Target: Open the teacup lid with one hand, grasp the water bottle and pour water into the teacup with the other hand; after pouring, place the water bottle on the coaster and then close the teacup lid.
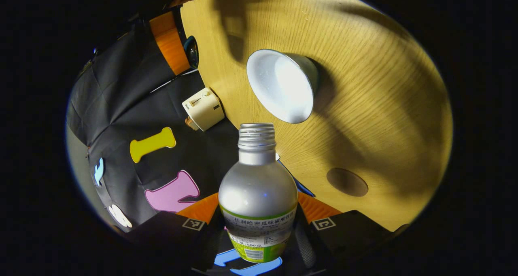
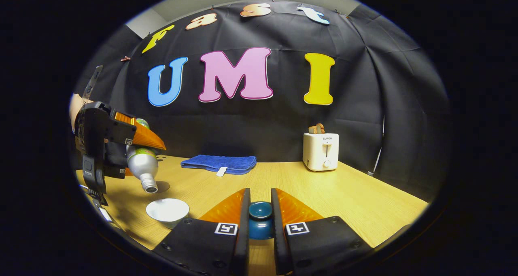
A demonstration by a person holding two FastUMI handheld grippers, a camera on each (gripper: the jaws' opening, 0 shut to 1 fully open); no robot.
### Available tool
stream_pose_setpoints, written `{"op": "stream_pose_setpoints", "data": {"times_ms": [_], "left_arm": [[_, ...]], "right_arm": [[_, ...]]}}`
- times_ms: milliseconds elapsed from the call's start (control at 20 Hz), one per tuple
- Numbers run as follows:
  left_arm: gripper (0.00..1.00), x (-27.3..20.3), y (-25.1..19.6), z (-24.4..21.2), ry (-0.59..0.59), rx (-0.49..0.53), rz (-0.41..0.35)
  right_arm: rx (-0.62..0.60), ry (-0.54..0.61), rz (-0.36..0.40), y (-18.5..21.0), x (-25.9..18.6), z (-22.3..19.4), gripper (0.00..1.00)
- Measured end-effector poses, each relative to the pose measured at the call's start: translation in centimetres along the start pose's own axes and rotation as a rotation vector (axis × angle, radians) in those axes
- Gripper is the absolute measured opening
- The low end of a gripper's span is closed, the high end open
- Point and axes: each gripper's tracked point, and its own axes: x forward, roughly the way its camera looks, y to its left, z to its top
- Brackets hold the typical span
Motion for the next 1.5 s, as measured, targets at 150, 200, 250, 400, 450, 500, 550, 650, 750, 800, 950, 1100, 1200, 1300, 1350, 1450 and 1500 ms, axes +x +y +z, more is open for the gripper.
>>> {"op": "stream_pose_setpoints", "data": {"times_ms": [150, 200, 250, 400, 450, 500, 550, 650, 750, 800, 950, 1100, 1200, 1300, 1350, 1450, 1500], "left_arm": [[0.8, -0.4, -0.2, -0.1, -0.028, -0.124, 0.036], [0.81, -0.5, 0.0, -0.4, -0.034, -0.198, 0.058], [0.8, -0.6, 0.1, -0.7, -0.032, -0.282, 0.084], [0.8, -1.2, 0.4, -1.9, -0.037, -0.552, 0.166], [0.8, -1.9, 0.5, -2.6, -0.038, -0.648, 0.192], [0.8, -2.2, 0.6, -3.0, -0.042, -0.746, 0.221], [0.8, -2.6, 0.8, -3.5, -0.043, -0.848, 0.249], [0.8, -3.1, 1.0, -4.7, -0.04, -1.044, 0.291], [0.8, -2.9, 1.7, -5.6, -0.074, -1.265, 0.31], [0.8, -2.5, 2.0, -6.3, -0.088, -1.369, 0.321], [0.8, -0.9, 1.5, -7.8, -0.137, -1.671, 0.36], [0.8, 1.2, 0.5, -8.2, -0.191, -1.945, 0.347], [0.8, 2.0, -0.3, -8.0, -0.226, -2.099, 0.32], [0.8, 2.5, -0.9, -7.7, -0.25, -2.192, 0.317], [0.8, 3.1, -1.3, -7.8, -0.251, -2.214, 0.312], [0.8, 3.6, -2.2, -7.2, -0.224, -2.238, 0.288], [0.8, 4.0, -2.5, -7.2, -0.21, -2.239, 0.273]], "right_arm": [[0.0, 0.0, 0.0, 0.0, 0.0, 0.0, 0.29], [0.0, 0.0, 0.0, 0.0, 0.1, 0.0, 0.29], [0.0, 0.0, 0.0, 0.0, 0.0, 0.0, 0.29], [0.0, 0.0, 0.0, 0.0, 0.1, 0.0, 0.29], [0.0, 0.0, 0.0, 0.0, 0.1, 0.0, 0.29], [0.0, 0.0, 0.0, 0.0, 0.1, 0.0, 0.29], [0.0, 0.0, 0.0, 0.0, 0.1, 0.0, 0.29], [0.0, 0.0, 0.0, 0.0, 0.0, 0.0, 0.29], [0.0, 0.0, 0.0, 0.0, 0.0, 0.0, 0.29], [0.0, 0.0, 0.0, 0.0, 0.1, 0.0, 0.29], [0.0, 0.0, 0.0, 0.0, 0.1, 0.0, 0.29], [0.0, -0.001, 0.0, 0.0, 0.0, 0.0, 0.29], [0.0, 0.0, 0.001, 0.0, 0.0, 0.0, 0.29], [0.0, 0.0, 0.0, 0.0, 0.0, 0.0, 0.29], [0.0, 0.0, 0.0, 0.0, 0.1, 0.0, 0.29], [0.0, 0.0, 0.0, 0.0, 0.0, 0.0, 0.29], [0.0, 0.0, 0.0, 0.0, 0.0, 0.0, 0.29]]}}
